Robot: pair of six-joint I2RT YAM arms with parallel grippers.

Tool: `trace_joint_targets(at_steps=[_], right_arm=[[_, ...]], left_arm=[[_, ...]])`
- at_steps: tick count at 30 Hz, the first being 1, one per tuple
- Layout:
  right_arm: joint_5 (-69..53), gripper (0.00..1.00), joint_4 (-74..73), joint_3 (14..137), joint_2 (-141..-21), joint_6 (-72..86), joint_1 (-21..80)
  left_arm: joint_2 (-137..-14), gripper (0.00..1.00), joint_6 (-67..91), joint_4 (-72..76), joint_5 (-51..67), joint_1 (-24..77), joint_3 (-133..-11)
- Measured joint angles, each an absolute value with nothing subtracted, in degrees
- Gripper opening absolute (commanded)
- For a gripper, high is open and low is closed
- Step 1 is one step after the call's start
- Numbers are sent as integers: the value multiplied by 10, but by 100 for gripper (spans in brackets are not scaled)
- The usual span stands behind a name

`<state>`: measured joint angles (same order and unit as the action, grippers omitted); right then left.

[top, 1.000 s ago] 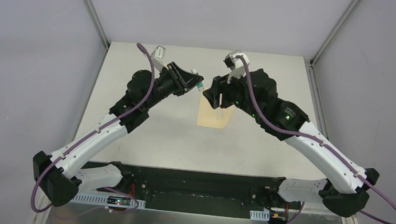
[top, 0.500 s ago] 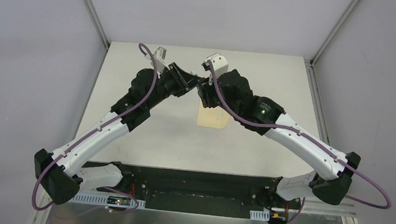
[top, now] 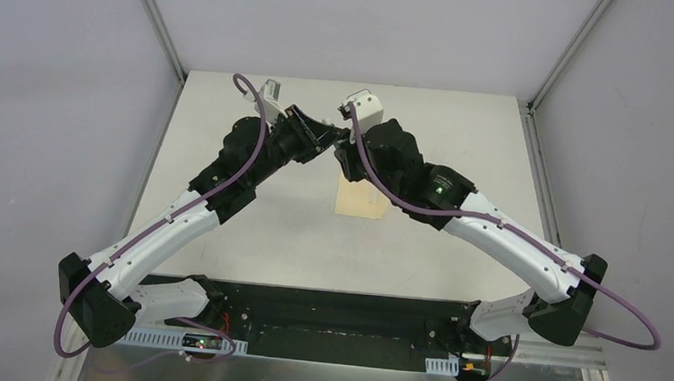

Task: Place the letter into the envelope and seal it
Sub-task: Unscrew the solid glue.

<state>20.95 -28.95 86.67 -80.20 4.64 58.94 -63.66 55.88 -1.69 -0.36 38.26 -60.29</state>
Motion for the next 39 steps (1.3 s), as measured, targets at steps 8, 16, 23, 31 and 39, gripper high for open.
trace_joint_targets(at_steps=[8, 16, 23, 31, 39], right_arm=[[133, 8, -255, 828, -773, 66, 558], [-178, 6, -243, 816, -736, 154, 441], [-396, 6, -173, 799, -733, 276, 363], [-494, 27, -78, 784, -733, 396, 318], [-384, 61, -178, 787, -703, 310, 341]], left_arm=[[-615, 0, 568, 77, -9, 383, -539], [-571, 0, 559, 257, 35, 387, -451], [-561, 0, 544, 406, 90, 387, -406], [-555, 0, 542, 451, 115, 387, -403], [-549, 0, 529, 276, 91, 386, -475]])
